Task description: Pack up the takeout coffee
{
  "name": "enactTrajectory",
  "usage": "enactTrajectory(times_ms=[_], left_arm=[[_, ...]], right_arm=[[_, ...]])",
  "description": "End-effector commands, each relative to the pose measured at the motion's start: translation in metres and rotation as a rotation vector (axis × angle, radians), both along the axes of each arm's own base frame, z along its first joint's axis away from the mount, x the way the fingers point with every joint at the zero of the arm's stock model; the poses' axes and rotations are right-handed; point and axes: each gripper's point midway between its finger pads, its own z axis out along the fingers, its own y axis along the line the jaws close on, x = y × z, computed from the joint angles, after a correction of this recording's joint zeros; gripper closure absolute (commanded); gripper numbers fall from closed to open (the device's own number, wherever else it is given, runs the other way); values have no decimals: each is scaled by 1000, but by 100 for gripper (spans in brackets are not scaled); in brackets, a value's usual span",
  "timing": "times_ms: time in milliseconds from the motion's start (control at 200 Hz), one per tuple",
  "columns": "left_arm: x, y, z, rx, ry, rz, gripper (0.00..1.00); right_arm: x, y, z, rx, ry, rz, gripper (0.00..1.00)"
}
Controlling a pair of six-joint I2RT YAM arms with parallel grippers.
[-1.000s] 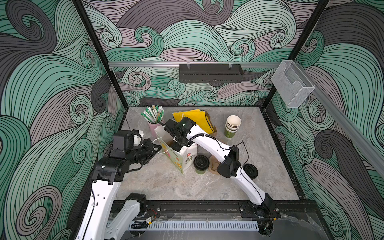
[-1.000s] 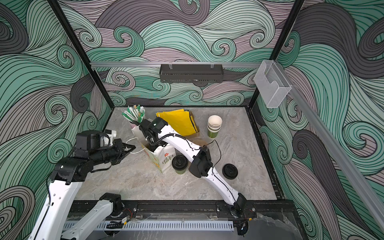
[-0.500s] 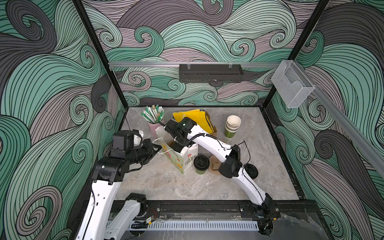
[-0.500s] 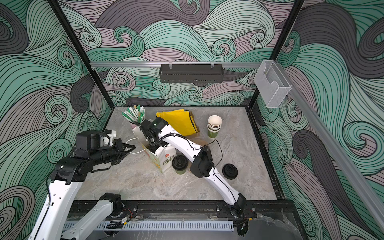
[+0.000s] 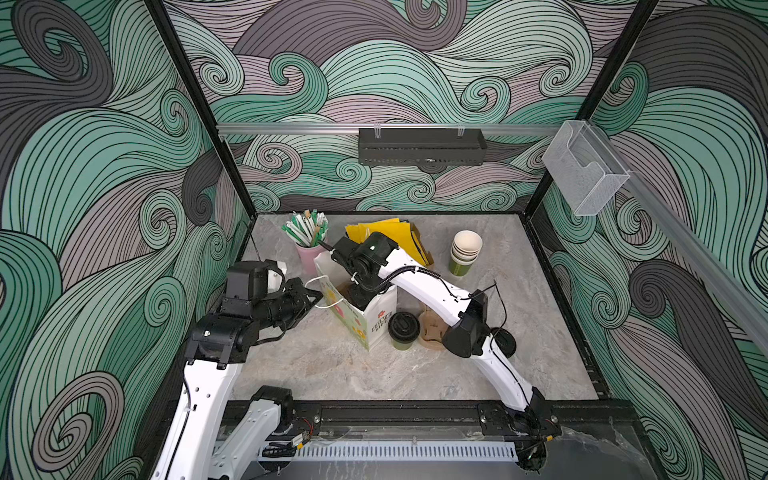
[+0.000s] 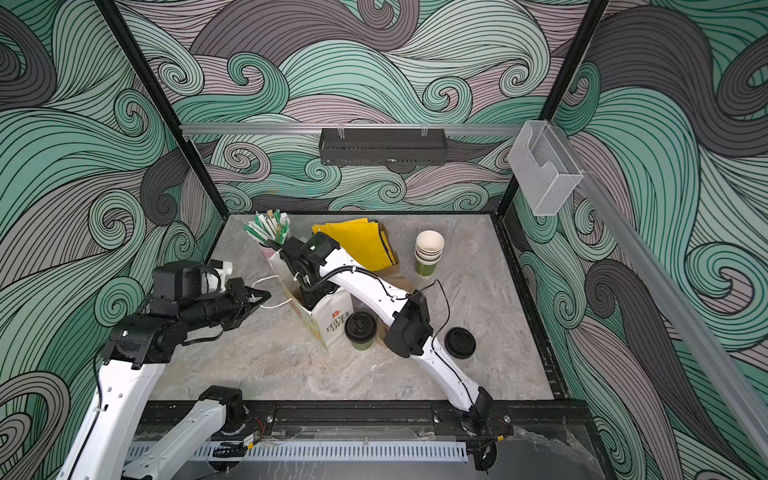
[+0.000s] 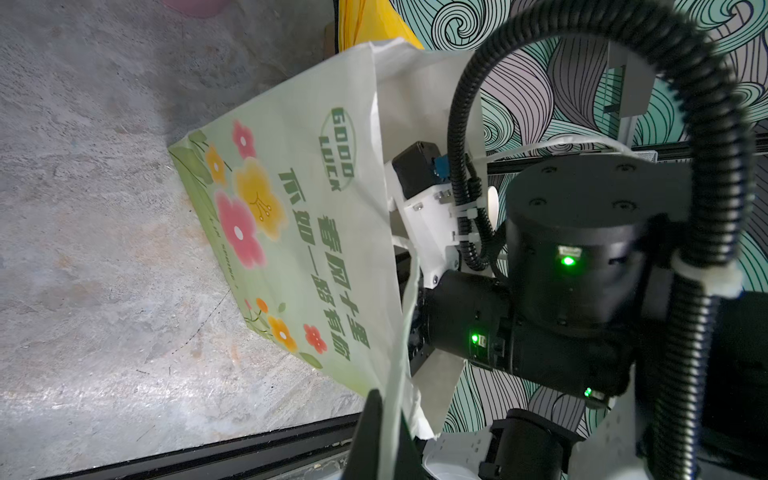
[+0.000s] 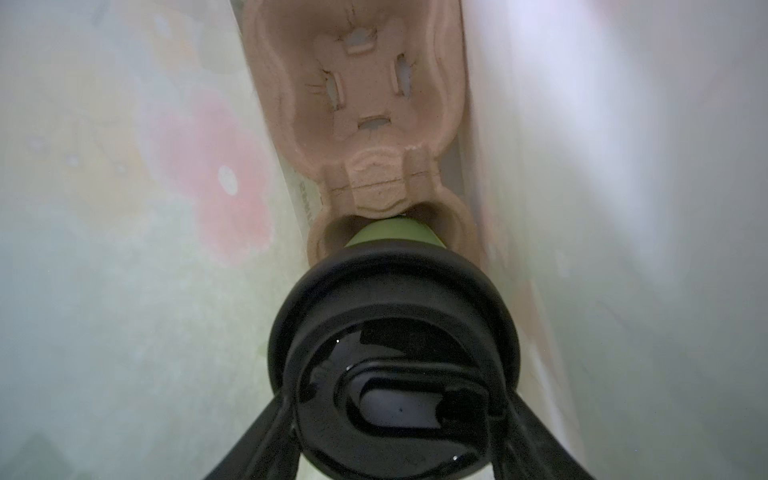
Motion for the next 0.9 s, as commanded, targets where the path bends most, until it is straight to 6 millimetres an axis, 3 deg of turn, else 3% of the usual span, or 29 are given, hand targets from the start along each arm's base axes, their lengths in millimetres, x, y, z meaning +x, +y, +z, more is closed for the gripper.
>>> enactTrajectory(times_ms=[0, 225, 355, 500, 710, 895], left_arm=[[-5, 1, -1, 37, -8, -25, 100], [-4, 2, 1, 69, -43, -49, 100], [-5, 1, 3, 77, -57, -66, 100], [-6, 1, 6, 69, -67, -64, 100], [-16, 2, 9, 62, -69, -59, 100], [-32, 6, -5, 62, -20, -43, 100]], right_arm=[[-18, -33, 34, -61, -4, -24, 44], [-16, -40, 68, -8, -94, -40, 44], [-18, -45, 75, -8, -109, -47, 44], [-23, -45, 60, -49, -73, -39, 44], [-30, -26, 39, -61, -31, -3, 44], [-42, -14, 18, -90, 9, 37, 44]])
